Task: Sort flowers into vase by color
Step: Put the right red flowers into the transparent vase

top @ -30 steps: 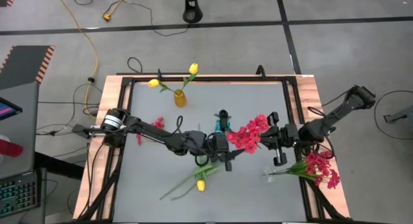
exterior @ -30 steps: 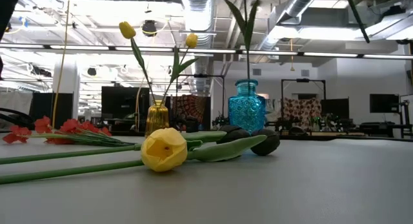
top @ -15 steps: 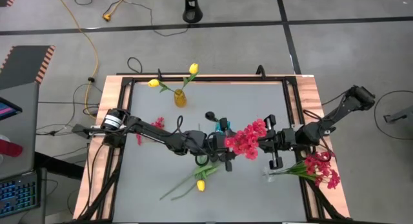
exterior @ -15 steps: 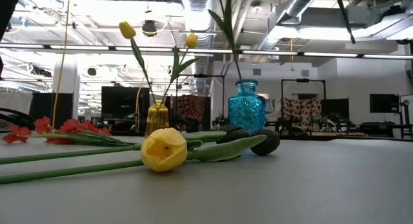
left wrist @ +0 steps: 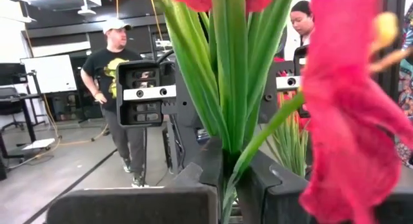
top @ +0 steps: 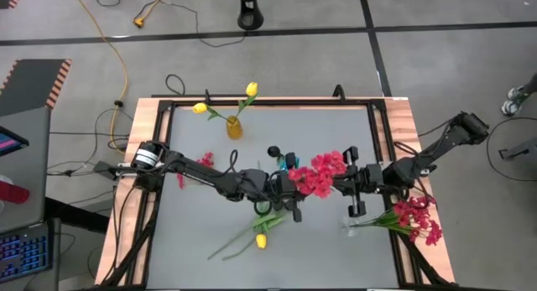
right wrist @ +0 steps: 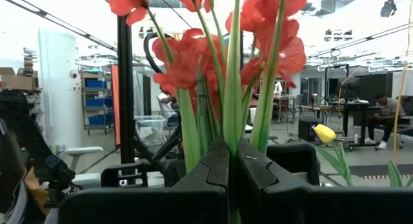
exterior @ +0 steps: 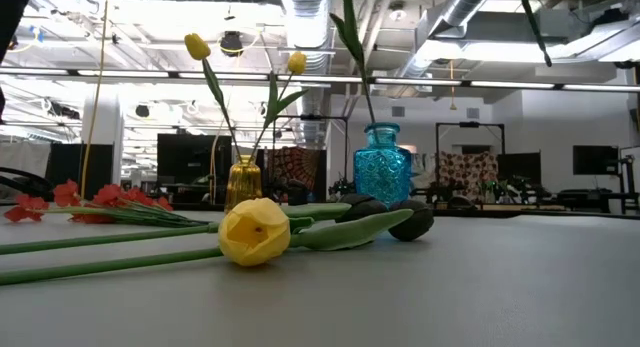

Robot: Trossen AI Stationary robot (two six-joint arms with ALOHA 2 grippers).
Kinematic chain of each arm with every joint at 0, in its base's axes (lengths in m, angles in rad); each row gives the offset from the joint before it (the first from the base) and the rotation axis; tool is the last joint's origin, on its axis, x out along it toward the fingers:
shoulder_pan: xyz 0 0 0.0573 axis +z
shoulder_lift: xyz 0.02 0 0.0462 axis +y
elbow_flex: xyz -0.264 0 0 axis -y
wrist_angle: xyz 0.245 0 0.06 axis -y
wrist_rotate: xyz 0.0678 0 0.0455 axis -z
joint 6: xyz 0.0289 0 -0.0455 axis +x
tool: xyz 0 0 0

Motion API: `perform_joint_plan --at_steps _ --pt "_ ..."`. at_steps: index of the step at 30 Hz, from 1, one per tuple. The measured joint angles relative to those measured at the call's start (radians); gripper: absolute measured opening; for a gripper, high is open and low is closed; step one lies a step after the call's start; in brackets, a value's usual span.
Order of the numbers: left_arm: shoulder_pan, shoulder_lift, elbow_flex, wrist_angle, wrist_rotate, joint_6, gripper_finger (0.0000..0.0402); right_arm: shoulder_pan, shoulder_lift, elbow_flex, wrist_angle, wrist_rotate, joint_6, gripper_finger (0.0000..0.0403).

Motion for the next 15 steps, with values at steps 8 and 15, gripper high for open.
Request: perform_joint_plan --at_steps 8,15 --pt "-0.004 -0.001 0.0 -0.003 0.029 -0.029 0.0003 -0.006 0.0 0.0 0.002 -0.004 0.0 0.0068" --pt "-0.009 -0.001 -0.001 -0.013 0.057 -0.077 0.0002 -0.009 -0.054 0.0 -0.035 0.014 -0.001 0.013"
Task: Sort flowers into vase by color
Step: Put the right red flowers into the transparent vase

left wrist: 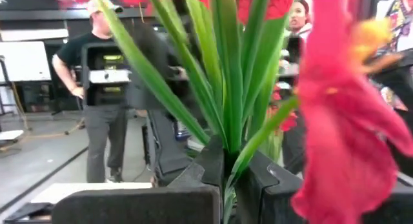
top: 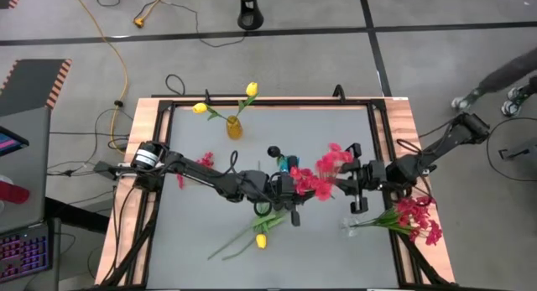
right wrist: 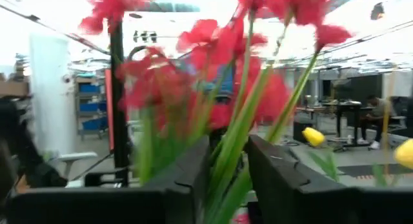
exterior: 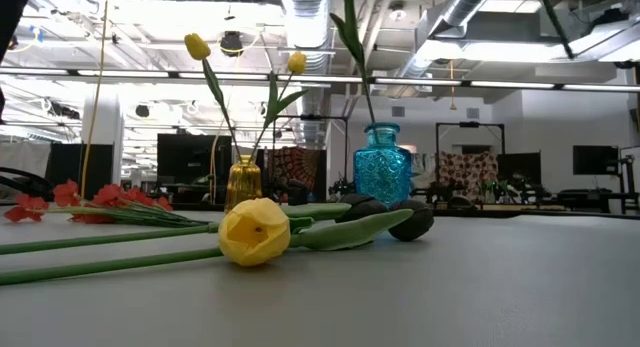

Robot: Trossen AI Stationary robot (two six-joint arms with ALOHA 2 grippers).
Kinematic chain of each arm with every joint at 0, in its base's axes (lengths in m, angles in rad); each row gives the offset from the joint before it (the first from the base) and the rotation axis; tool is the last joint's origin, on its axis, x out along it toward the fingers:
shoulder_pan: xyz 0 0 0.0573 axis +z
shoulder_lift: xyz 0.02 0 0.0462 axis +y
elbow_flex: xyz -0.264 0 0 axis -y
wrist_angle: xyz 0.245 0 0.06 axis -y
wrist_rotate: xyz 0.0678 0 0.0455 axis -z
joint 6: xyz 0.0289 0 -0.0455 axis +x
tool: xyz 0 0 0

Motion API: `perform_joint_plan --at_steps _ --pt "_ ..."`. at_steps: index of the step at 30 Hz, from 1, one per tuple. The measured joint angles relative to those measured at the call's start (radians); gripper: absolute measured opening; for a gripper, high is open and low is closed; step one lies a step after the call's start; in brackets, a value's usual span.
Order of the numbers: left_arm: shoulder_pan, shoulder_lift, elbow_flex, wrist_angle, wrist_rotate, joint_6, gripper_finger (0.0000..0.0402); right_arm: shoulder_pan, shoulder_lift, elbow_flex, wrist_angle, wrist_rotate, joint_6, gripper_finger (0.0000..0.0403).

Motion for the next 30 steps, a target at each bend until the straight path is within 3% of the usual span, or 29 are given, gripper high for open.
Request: perform_joint_plan --at_steps 6,13,22,30 --pt "-0.013 0.0 0.0 0.001 0.025 -0.013 0.0001 -0.001 -0.104 0.0 -0.089 0.048 -0.063 0.0166" --pt "-0.02 0.0 0.0 0.011 0.044 -0.076 0.0 -0.037 -0.19 0.0 -0.231 0.125 -0.077 0.0171" --pt "-0.027 0.0 0.04 -0.023 0.086 -0.094 0.0 -0.196 -0.208 0.0 -0.399 0.126 -0.075 0.0166" --pt "-0.029 0.017 0.049 -0.009 0.084 -0.089 0.0 -0.352 -0.206 0.0 -0.548 0.115 0.035 0.0166"
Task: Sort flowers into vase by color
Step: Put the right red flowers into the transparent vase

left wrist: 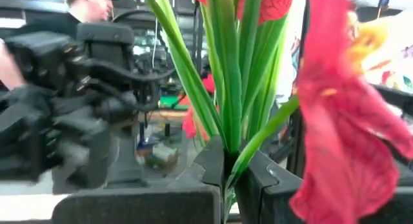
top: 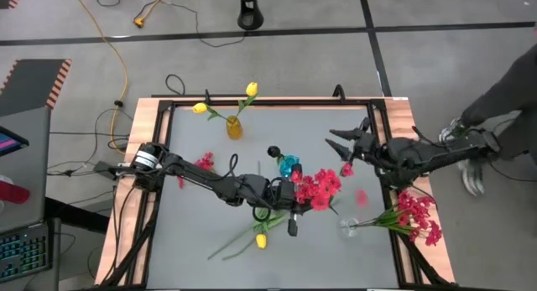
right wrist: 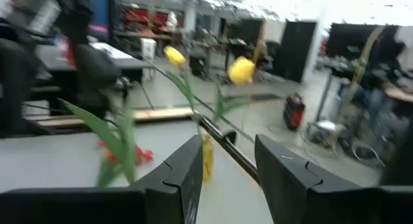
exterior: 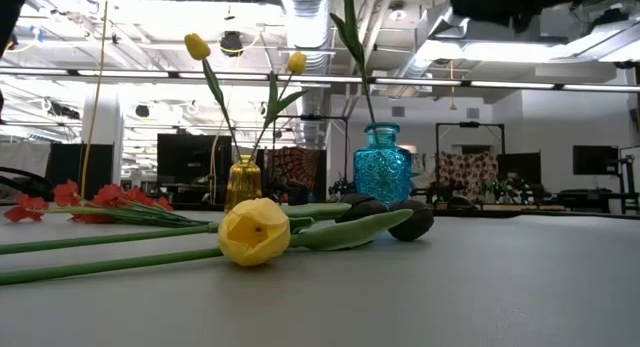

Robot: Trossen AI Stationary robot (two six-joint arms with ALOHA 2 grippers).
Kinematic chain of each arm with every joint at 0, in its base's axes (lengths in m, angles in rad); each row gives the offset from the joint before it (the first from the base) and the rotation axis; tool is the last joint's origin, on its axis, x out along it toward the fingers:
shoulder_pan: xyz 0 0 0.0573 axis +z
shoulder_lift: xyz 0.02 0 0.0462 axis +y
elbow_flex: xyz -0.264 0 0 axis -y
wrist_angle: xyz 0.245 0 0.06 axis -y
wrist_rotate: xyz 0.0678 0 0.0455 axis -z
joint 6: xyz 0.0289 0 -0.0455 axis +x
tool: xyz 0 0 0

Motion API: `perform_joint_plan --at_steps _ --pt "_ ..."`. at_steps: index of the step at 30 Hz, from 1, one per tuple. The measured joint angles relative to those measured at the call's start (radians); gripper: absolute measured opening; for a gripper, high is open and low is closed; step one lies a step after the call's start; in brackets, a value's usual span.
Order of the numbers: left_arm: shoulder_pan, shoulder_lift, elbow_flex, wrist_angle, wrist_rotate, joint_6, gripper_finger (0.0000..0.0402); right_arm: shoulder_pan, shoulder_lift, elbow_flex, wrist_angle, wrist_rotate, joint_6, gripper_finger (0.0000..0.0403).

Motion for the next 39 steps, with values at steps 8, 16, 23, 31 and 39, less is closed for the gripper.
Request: perform_joint_plan --at_steps 8,16,23,31,39 --pt "0.0 0.179 0.189 -0.064 0.04 -0.001 0.0 -0.12 0.003 0.0 -0.103 -0.132 0.106 0.0166" --pt "0.002 0.345 0.417 -0.238 0.045 -0.008 0.0 -0.16 0.003 0.0 -0.182 -0.136 0.108 0.0166" --pt "0.013 0.376 0.478 -0.323 0.041 -0.008 0.0 -0.158 0.007 0.0 -0.203 -0.136 0.108 0.0166" --pt "0.022 0.376 0.478 -0.345 0.038 -0.01 0.0032 -0.158 0.008 0.0 -0.202 -0.136 0.108 0.0166" --pt "0.026 0.376 0.478 -0.353 0.106 -0.01 0.0075 -0.158 0.008 0.0 -0.202 -0.136 0.107 0.0166"
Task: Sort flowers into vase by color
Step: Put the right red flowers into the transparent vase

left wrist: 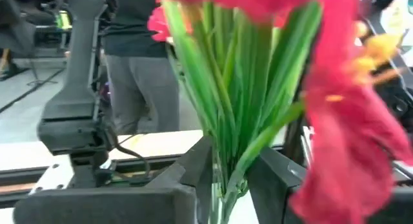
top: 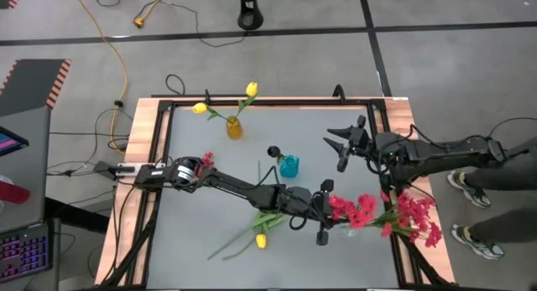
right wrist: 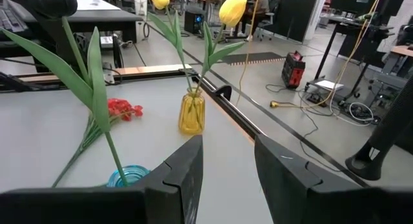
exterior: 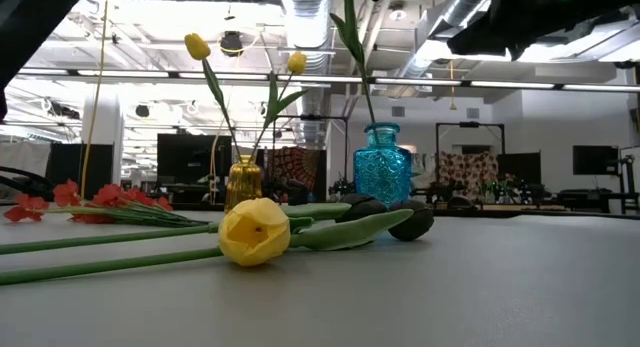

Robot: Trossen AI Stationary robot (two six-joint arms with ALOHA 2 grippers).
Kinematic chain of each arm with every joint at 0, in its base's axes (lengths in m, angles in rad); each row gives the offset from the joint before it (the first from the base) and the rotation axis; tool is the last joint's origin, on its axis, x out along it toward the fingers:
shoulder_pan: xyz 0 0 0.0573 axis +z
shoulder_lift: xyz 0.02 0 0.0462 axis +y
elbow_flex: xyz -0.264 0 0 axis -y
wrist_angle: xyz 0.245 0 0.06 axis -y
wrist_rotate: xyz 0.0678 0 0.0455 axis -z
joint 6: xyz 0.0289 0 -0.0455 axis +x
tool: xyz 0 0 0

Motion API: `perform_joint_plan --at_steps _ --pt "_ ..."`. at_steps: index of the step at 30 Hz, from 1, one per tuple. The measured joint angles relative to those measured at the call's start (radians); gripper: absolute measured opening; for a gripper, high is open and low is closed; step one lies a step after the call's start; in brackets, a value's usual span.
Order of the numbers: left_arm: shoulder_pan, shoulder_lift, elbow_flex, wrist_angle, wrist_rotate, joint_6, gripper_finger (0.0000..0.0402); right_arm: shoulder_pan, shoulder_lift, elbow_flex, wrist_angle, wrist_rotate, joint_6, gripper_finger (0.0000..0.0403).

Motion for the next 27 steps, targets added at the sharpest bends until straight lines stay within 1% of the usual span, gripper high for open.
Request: perform_joint_plan --at_steps 6,11,15,20,24,27 --pt "0.007 0.0 0.0 -0.016 0.011 0.029 0.0117 0.0 0.0 0.0 0.001 0.0 0.0 0.0166" --pt "0.023 0.0 0.0 -0.054 -0.061 0.006 0.0142 0.0 0.0 0.0 0.001 0.0 0.0 0.0166" --pt "0.035 0.0 0.0 -0.119 -0.067 -0.004 0.0146 0.0 0.0 0.0 0.0 0.0 -0.002 0.0166" --pt "0.037 0.0 0.0 -0.186 -0.067 0.036 0.0146 0.0 0.0 0.0 0.001 0.0 -0.001 0.0166" --pt "0.037 0.0 0.0 -0.215 -0.067 0.088 0.0146 0.0 0.0 0.0 0.0 0.0 -0.001 0.0166" --pt "0.037 0.0 0.0 -0.233 -0.067 0.1 0.0146 0.0 0.0 0.0 -0.002 0.0 -0.001 0.0166"
